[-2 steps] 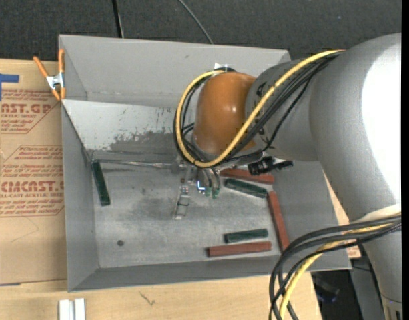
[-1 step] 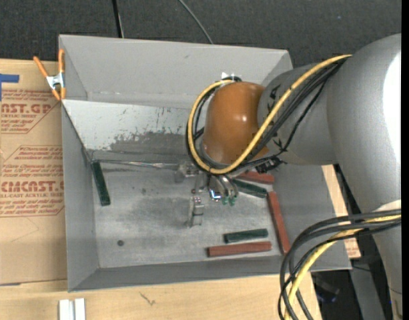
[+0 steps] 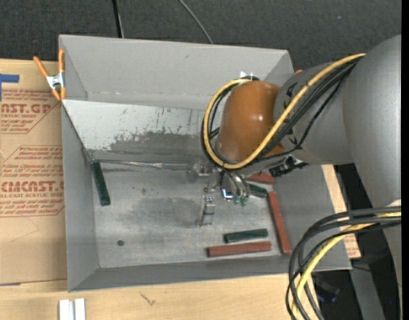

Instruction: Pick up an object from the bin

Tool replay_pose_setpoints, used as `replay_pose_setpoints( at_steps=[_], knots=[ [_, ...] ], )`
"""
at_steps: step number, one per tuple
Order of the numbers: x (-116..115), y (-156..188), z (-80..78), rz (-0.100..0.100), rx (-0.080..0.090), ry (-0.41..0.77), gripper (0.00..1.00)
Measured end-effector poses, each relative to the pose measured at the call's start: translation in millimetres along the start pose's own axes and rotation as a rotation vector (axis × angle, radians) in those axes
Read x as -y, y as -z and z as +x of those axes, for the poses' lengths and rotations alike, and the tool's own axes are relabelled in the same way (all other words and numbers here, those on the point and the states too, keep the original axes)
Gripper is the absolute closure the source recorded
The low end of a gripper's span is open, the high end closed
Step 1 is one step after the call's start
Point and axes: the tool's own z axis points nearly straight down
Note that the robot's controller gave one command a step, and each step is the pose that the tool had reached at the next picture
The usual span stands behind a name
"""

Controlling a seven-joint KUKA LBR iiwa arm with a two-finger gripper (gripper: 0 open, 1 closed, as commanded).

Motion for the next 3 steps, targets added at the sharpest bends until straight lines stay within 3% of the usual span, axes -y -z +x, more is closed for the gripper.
replay_pose_setpoints(
  at_steps=[1,2,3],
  knots=[
    [16,-8,3.4,0.001,0.002,0.191,0.0],
    [44,-11,57.1,0.0,0.001,0.243,0.0],
    [96,5,56.2,-0.001,-0.004,0.245,0.0]
  ],
)
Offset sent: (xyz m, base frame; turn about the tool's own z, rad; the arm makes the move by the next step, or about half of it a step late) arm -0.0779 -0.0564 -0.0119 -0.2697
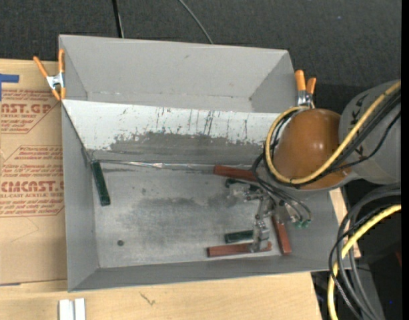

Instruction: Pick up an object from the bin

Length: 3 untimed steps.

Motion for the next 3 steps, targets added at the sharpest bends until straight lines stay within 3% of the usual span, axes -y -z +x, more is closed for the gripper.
replay_pose_setpoints(
  at_steps=[1,2,3],
  knots=[
    [6.3,-34.4,18.3,0.007,0.014,0.393,1.0],
    [5.5,-35.4,18.3,0.006,0.015,0.393,0.0],
    [5.8,-35.9,20.4,0.004,0.007,0.393,1.0]
  ],
)
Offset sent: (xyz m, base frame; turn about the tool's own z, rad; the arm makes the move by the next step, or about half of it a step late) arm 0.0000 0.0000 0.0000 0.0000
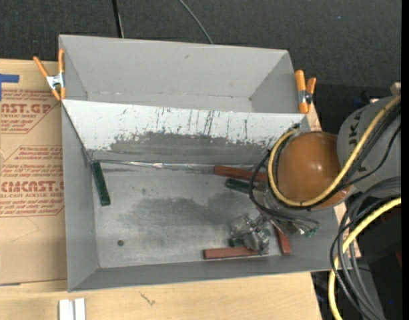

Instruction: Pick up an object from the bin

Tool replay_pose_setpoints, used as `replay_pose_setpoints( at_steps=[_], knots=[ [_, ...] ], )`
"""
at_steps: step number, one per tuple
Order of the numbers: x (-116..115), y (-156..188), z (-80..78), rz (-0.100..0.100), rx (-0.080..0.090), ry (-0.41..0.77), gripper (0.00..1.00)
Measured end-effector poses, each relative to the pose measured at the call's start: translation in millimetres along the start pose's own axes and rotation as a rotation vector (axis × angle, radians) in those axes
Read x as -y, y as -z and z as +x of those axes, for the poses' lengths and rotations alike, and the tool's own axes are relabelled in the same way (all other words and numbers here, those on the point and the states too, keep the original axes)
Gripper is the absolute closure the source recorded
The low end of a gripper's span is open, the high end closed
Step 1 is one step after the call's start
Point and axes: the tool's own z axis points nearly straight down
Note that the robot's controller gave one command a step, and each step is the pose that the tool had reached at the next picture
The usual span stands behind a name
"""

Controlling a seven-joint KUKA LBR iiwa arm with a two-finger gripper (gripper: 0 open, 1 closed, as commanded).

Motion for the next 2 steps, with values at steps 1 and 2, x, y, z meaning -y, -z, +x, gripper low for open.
replay_pose_setpoints(
  at_steps=[1,2],
  knots=[
    [0,0,0.0,0.0,0.0,0.0,1.0],
    [13,119,-18.5,-0.001,-0.002,-0.016,1.0]
  ],
)
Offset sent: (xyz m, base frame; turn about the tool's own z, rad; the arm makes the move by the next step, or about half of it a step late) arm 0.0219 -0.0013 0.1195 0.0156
